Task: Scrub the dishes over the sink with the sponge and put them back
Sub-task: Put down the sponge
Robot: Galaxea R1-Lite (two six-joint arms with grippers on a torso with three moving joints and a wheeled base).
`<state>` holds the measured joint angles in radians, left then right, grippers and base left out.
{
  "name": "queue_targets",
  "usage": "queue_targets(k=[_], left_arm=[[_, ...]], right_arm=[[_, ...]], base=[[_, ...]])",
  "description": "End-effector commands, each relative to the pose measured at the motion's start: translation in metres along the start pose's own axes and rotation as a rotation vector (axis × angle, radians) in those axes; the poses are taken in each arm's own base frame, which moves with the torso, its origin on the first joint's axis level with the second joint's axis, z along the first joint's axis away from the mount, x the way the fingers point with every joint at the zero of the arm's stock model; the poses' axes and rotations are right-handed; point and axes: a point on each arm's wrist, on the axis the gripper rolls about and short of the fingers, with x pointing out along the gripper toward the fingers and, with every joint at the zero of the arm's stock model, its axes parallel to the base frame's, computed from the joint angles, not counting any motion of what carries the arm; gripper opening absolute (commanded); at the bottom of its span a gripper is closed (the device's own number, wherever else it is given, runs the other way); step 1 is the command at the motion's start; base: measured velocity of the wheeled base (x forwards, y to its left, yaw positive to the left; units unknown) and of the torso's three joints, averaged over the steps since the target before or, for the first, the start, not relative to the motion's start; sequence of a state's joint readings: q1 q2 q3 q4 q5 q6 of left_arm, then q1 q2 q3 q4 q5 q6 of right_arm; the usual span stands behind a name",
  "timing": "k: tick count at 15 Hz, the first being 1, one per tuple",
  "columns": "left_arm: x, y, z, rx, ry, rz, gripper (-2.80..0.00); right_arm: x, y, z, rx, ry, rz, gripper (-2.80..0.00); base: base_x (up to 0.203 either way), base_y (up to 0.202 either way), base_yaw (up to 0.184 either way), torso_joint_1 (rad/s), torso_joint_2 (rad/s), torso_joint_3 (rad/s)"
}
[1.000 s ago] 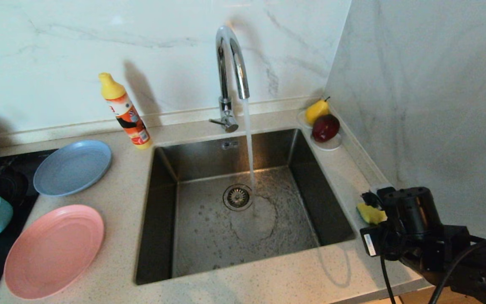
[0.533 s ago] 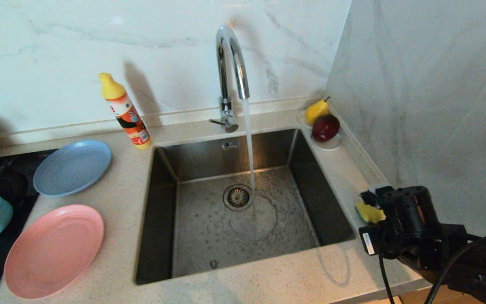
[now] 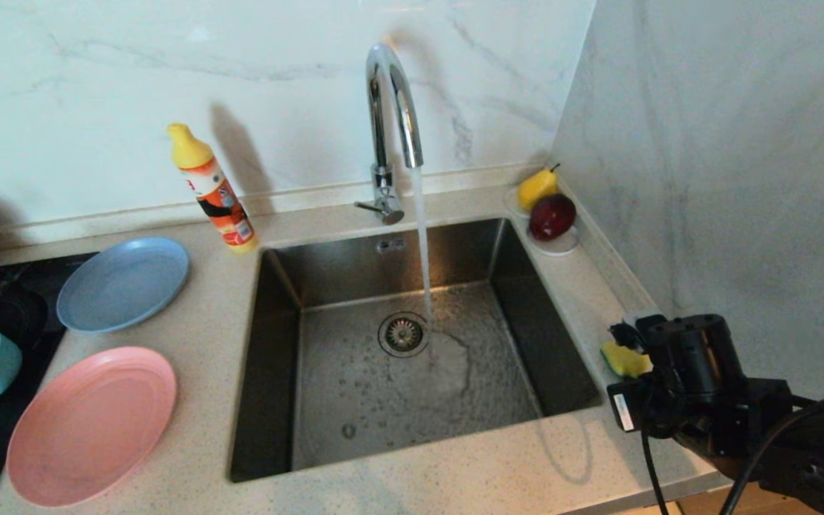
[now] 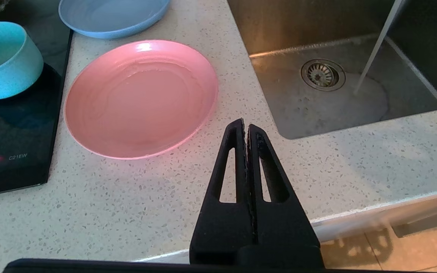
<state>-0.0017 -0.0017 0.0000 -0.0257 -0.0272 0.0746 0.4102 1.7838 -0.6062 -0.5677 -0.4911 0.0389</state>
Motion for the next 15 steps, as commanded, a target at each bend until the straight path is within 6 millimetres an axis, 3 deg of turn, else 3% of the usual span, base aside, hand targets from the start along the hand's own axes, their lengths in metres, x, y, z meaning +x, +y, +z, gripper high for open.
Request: queue_targets(k=[1, 15], left_arm=[[0.001, 0.000, -0.005, 0.000, 0.018, -0.002, -2.80], [0.001, 0.000, -0.005, 0.000, 0.018, -0.002, -2.80]], right_arm=[[0.000, 0.000, 0.000, 0.002, -0.004, -0.002, 0.00], [-0.004, 0.002, 0.012, 0.033, -0.043, 0.012, 0.00]], base=[[0.000, 0.000, 0.000, 0.000, 0.00, 0.000], [0.000, 0.000, 0.000, 0.000, 0.00, 0.000]])
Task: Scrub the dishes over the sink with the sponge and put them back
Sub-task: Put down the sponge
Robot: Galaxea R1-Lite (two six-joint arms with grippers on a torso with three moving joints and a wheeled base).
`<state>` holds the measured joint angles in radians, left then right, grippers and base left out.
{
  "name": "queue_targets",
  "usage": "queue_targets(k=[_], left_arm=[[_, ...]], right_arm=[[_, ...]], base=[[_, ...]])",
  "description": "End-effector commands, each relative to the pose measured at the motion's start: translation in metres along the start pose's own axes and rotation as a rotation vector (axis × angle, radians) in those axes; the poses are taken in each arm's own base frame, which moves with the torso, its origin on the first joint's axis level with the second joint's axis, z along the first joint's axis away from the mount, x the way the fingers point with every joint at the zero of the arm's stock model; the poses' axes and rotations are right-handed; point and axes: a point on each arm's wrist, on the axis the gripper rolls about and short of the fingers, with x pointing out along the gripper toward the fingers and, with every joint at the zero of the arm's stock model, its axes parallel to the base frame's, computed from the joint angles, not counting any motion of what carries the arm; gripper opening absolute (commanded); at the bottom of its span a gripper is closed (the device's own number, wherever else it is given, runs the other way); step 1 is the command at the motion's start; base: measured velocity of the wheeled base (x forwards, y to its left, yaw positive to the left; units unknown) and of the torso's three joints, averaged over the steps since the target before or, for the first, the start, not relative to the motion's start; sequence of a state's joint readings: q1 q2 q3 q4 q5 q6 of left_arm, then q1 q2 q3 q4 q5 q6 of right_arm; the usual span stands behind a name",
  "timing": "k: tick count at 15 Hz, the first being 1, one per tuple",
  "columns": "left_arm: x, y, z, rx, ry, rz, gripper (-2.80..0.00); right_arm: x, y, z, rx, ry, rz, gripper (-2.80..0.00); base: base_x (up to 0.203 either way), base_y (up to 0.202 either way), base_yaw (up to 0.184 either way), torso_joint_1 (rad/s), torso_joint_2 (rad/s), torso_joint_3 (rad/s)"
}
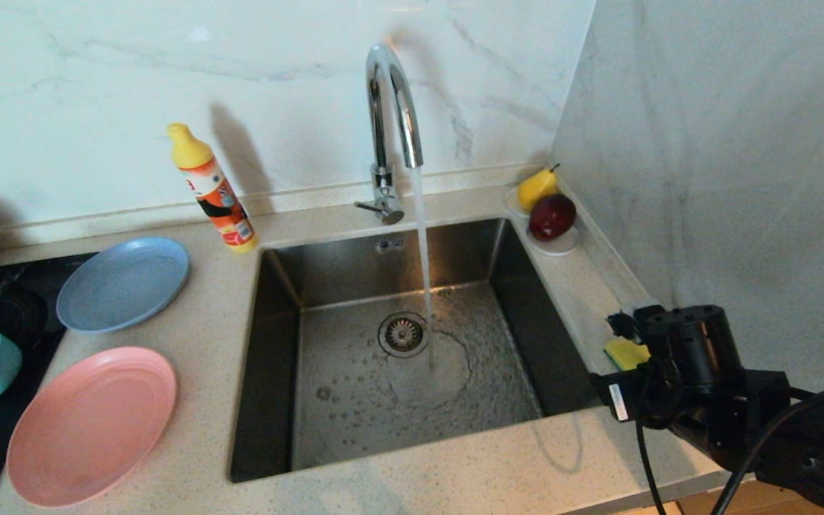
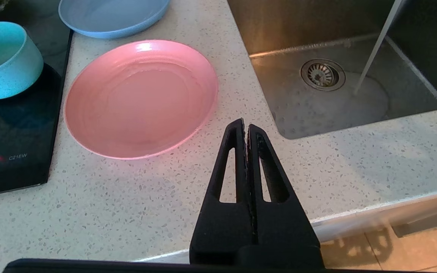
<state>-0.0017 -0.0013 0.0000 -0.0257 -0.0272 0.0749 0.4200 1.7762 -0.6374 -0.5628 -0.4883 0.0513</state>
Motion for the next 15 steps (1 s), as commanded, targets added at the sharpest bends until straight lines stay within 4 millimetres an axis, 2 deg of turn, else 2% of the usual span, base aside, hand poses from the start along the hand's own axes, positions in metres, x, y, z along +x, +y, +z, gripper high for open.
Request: queue_targets(k=[1, 8, 15], left_arm=[[0.0011, -0.0003, -0.0047, 0.000, 0.016, -0.001, -2.80], [0.0012, -0.0004, -0.0051, 0.000, 0.018, -0.002, -2.80], [0.0011, -0.0003, -0.0047, 0.000, 0.016, -0.001, -2.80]], right_arm=[[-0.0019, -0.0004, 0.0016, 0.022, -0.008, -0.001, 0.00], [-0.0022, -0.0010, -0.0052, 0.082, 0.053, 0.010, 0.00], [-0.0034, 0.0021, -0.0039, 0.118, 0.062, 0.048, 0.00]], base=[[0.000, 0.000, 0.000, 0.000, 0.00, 0.000], [0.000, 0.000, 0.000, 0.000, 0.00, 0.000], [0.000, 0.000, 0.000, 0.000, 0.00, 0.000]])
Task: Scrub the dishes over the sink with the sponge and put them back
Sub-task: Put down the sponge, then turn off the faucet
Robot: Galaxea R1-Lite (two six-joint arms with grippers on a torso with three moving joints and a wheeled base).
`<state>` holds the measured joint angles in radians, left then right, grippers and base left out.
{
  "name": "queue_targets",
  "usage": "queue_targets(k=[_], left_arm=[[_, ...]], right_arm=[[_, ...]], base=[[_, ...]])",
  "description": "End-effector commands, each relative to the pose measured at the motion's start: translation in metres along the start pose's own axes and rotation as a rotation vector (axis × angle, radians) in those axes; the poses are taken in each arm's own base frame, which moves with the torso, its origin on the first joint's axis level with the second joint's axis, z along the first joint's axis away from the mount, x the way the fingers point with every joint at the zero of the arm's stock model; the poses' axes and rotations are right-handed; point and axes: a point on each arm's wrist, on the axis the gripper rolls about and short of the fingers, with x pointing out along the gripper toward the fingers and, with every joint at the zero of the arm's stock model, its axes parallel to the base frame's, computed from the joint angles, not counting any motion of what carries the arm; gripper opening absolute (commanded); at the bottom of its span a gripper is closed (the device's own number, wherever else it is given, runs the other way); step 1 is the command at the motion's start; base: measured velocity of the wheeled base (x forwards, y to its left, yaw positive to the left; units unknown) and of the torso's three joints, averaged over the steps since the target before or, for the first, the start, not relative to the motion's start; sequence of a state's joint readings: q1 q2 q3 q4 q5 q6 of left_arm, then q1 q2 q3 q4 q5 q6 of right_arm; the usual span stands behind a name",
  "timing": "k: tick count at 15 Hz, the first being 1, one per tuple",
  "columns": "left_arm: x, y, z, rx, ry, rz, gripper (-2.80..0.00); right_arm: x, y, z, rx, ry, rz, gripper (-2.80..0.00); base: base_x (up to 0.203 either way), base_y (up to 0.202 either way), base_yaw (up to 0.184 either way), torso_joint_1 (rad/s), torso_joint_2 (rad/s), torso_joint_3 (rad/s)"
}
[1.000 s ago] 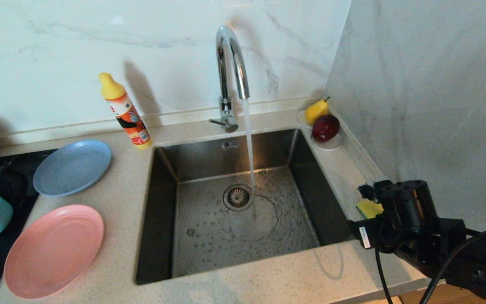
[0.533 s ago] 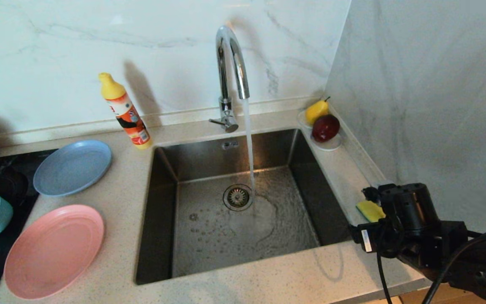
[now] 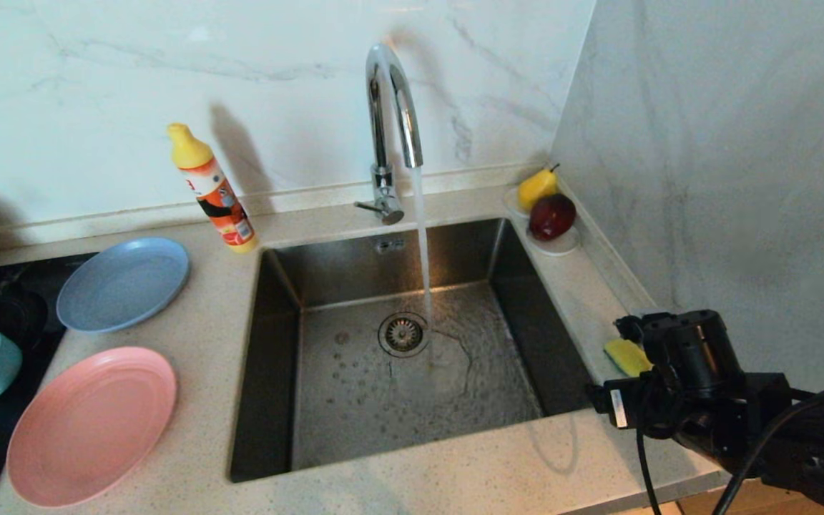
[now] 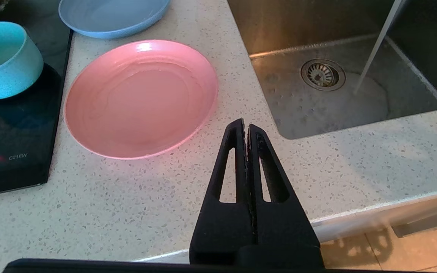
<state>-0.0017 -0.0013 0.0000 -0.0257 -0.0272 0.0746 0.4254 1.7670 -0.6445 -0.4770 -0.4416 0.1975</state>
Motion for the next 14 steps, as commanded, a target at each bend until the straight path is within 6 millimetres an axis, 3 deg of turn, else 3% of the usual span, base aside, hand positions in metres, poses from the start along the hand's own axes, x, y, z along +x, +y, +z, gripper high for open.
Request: queue_targets(k=[1, 14], left_arm=[[0.001, 0.000, -0.005, 0.000, 0.016, -0.001, -2.80], [0.001, 0.000, -0.005, 0.000, 0.018, -0.002, -2.80]], right_arm=[[0.000, 0.002, 0.000, 0.005, -0.003, 0.008, 0.00], [-0.003, 0.020, -0.003, 0.054, 0.003, 0.057, 0.00]], base=[[0.000, 0.000, 0.000, 0.000, 0.00, 0.000], [0.000, 0.000, 0.000, 0.000, 0.00, 0.000]])
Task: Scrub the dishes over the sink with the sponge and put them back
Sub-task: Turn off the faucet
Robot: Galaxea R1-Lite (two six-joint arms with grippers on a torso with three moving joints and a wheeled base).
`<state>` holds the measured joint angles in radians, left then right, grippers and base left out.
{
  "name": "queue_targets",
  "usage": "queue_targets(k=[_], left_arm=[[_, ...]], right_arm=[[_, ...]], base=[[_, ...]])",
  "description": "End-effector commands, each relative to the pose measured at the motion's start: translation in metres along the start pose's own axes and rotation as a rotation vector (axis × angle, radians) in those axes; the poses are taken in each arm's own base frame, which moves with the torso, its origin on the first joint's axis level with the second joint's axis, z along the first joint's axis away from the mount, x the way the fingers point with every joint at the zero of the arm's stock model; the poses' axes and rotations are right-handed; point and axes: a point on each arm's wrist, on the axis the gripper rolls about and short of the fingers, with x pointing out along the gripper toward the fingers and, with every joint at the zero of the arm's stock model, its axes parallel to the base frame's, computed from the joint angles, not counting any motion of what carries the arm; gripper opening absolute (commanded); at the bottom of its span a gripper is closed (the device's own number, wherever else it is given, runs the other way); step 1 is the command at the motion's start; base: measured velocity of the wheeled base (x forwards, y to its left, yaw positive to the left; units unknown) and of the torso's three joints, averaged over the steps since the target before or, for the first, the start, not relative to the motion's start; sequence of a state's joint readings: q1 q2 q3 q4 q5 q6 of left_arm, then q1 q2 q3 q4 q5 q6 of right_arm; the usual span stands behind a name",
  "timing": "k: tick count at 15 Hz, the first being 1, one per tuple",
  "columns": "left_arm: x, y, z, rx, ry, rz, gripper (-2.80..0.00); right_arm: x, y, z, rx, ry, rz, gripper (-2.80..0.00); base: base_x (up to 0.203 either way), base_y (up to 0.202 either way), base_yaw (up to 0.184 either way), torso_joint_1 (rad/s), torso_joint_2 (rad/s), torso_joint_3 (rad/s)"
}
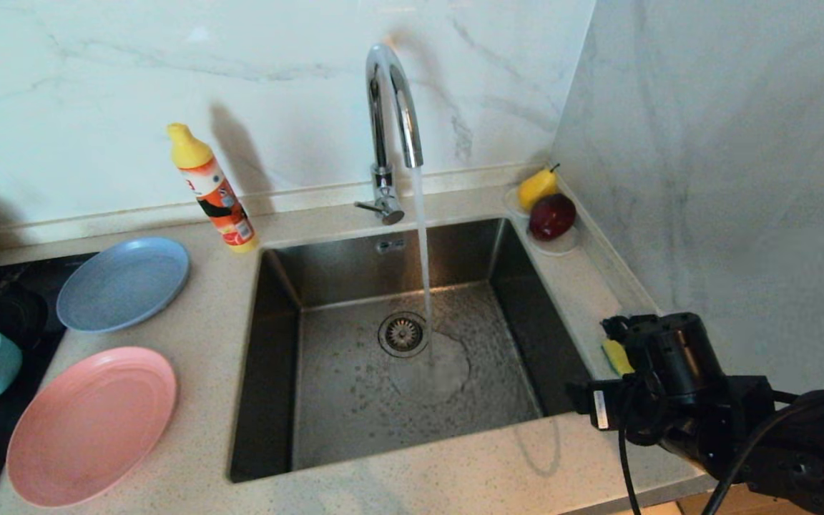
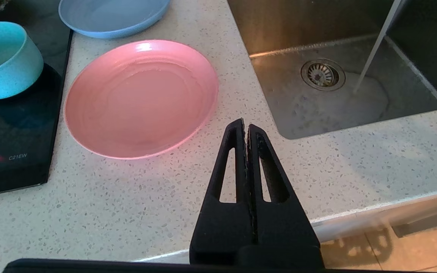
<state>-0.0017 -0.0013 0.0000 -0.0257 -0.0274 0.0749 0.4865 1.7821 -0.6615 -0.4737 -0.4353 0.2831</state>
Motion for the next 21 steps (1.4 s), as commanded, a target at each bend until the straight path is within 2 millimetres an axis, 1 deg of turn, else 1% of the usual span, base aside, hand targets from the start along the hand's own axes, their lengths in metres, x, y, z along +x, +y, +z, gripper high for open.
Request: queue_targets(k=[1, 6, 17, 19, 21], left_arm=[[0.001, 0.000, -0.005, 0.000, 0.016, -0.001, -2.80], [0.001, 0.000, -0.005, 0.000, 0.016, -0.001, -2.80], [0.001, 0.000, -0.005, 0.000, 0.017, -0.001, -2.80], [0.001, 0.000, -0.005, 0.000, 0.016, -0.001, -2.80], [0.001, 0.000, -0.005, 0.000, 0.018, -0.001, -2.80]], right_arm=[[0.001, 0.002, -0.002, 0.004, 0.010, 0.000, 0.00], [0.005, 0.004, 0.000, 0.016, 0.008, -0.003, 0.00], [-0.008, 0.000, 0.011, 0.001, -0.065, -0.066, 0.00], [-0.018, -0.002, 0.024, 0.000, -0.124, -0.077, 0.00], [-0.035, -0.001, 0.036, -0.005, -0.187, -0.062, 0.00]], base=[[0.000, 0.000, 0.000, 0.000, 0.00, 0.000], [0.000, 0.000, 0.000, 0.000, 0.00, 0.000], [0.000, 0.000, 0.000, 0.000, 0.00, 0.000], [0.000, 0.000, 0.000, 0.000, 0.00, 0.000], [0.000, 0.000, 0.000, 0.000, 0.00, 0.000]])
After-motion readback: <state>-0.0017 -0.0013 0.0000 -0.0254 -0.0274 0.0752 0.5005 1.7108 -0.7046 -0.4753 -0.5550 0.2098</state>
